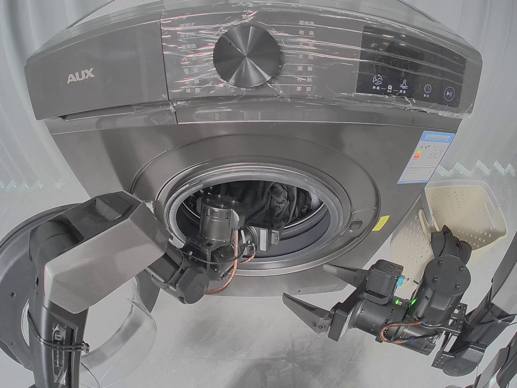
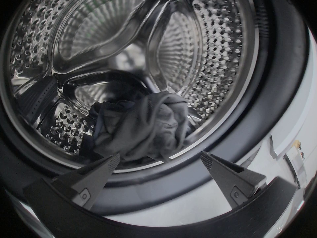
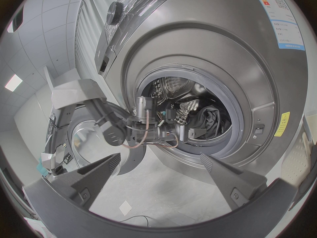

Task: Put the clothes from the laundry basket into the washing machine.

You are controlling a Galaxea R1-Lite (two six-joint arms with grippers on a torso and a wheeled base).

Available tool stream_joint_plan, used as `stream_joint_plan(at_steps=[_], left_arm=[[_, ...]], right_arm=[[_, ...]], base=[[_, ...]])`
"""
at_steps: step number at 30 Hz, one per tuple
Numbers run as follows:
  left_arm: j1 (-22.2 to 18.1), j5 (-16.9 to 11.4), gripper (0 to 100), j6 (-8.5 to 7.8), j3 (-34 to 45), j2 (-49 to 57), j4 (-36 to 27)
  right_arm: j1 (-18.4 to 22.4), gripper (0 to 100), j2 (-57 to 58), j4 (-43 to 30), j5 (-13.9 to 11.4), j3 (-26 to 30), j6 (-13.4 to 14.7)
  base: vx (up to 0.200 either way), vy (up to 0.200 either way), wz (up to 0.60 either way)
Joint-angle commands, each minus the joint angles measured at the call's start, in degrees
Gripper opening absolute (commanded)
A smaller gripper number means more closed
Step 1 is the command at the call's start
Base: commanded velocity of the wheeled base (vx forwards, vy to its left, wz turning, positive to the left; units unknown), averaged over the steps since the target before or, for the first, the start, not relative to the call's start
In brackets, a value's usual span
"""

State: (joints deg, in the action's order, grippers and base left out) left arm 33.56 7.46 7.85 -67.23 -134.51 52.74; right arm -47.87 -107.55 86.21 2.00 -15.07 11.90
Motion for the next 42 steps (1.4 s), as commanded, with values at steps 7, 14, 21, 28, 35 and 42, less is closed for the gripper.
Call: stream_joint_plan(at_steps=[7,14,21,28,35,42], left_arm=[[10.0,0.0,100,0.67,23.4,14.4,11.1],[14.3,0.6,100,2.61,34.2,23.1,15.0],[14.8,0.8,100,4.37,44.0,35.5,16.8],[13.5,0.7,100,4.45,49.8,45.9,17.3],[10.7,0.9,100,4.1,55.6,50.7,17.4],[9.8,2.3,100,3.93,59.0,56.3,17.3]], right_arm=[[0.3,100,0.4,0.0,-0.1,0.5,0.1],[0.4,100,1.8,-0.1,-0.1,1.7,0.0],[2.3,100,5.6,0.8,0.0,3.6,-1.9],[3.8,100,10.5,0.8,0.0,5.0,-2.1],[5.7,100,11.5,0.6,0.0,7.1,-2.4],[7.2,100,14.4,-0.1,-0.1,9.0,-3.6]], base=[[0.0,0.0,0.0],[0.0,0.0,0.0],[0.0,0.0,0.0],[0.0,0.0,0.0],[-0.086,0.0,0.0],[-0.2,0.0,0.0]])
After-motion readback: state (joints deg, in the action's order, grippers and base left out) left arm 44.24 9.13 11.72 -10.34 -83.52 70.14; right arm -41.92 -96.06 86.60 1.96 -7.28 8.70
